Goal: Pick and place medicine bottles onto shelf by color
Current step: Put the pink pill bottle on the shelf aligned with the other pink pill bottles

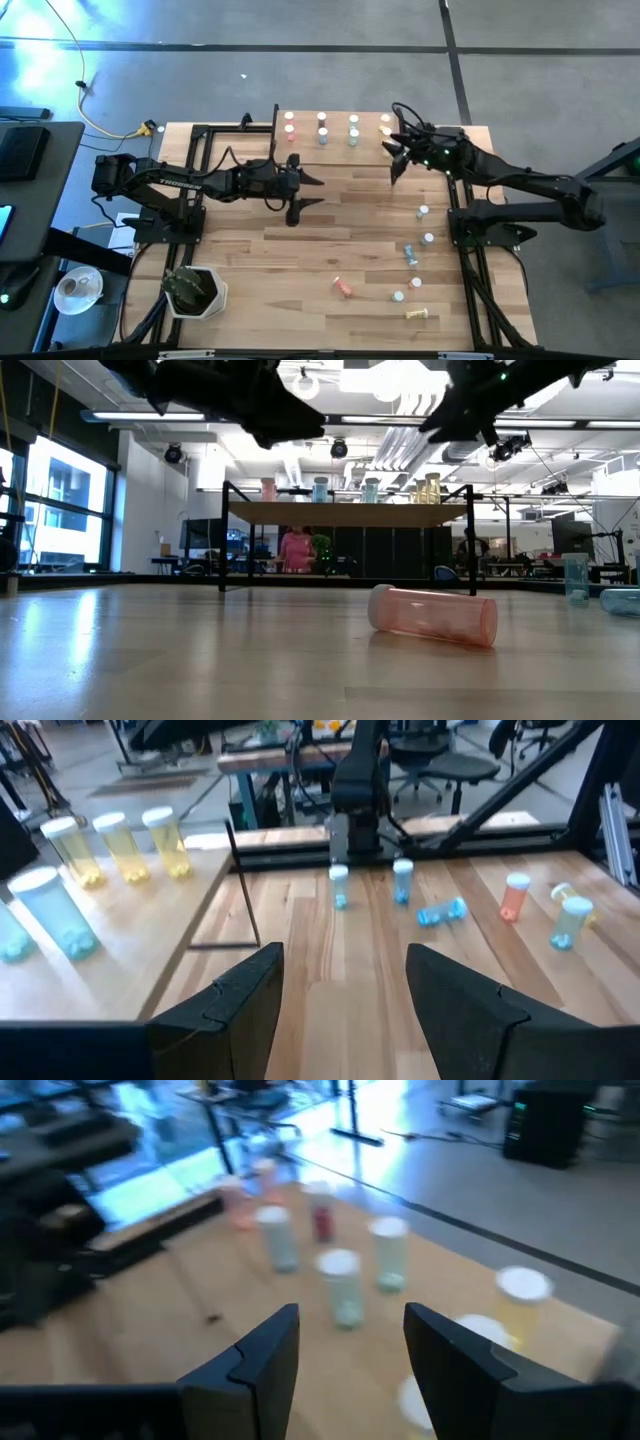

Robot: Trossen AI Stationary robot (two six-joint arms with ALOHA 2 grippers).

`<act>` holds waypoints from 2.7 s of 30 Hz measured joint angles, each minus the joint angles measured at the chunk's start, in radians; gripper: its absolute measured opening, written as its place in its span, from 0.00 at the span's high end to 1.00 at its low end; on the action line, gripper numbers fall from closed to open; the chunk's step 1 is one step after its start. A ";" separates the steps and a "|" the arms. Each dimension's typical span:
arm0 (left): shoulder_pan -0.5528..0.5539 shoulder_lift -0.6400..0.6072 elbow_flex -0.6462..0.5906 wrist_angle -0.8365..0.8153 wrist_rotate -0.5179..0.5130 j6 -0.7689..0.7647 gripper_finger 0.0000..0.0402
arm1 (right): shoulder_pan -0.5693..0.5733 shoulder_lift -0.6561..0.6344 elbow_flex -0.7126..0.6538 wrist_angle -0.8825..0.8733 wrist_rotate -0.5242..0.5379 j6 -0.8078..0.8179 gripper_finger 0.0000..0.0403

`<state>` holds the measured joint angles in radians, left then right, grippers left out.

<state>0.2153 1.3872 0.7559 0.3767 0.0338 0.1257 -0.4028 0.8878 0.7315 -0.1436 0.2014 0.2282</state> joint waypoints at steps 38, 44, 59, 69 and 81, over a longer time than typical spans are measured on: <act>-0.054 -0.046 0.000 -0.191 0.007 -0.036 0.50 | 0.769 0.201 0.000 -0.283 0.312 0.626 0.57; -0.078 -0.046 0.000 -0.194 0.007 -0.045 0.50 | 0.829 0.245 0.000 -0.286 0.368 0.690 0.57; -0.288 -0.045 0.000 -0.063 0.010 -0.031 0.50 | 0.842 0.287 0.000 -0.270 0.484 0.708 0.57; -0.317 -0.009 0.008 0.050 0.063 -0.009 0.50 | 0.842 0.287 0.000 -0.248 0.484 0.707 0.57; -0.323 0.153 0.173 -0.074 0.167 0.027 0.50 | 0.842 0.287 0.000 -0.253 0.512 0.706 0.57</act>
<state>-0.1078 1.5398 0.9285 0.3029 0.2006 0.1532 0.4393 1.1744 0.7319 -0.3965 0.7138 0.9344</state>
